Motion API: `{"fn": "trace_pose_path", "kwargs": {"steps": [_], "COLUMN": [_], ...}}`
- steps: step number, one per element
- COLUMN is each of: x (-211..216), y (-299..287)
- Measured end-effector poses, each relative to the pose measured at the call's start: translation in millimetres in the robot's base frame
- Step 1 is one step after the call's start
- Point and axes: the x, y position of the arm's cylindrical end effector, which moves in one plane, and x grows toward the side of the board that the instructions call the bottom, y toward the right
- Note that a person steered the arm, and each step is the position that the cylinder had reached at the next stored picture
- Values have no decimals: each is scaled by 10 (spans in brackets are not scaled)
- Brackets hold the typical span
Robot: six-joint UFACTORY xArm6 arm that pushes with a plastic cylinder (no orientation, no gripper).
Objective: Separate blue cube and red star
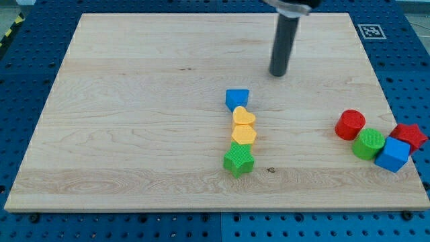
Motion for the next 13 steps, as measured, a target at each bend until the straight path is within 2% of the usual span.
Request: {"fn": "trace_pose_path", "kwargs": {"steps": [1,2,5,6,8,11,13], "x": [258,535,417,636,718,886,1051], "y": [607,889,1126,1307,1441,2114,2114]}}
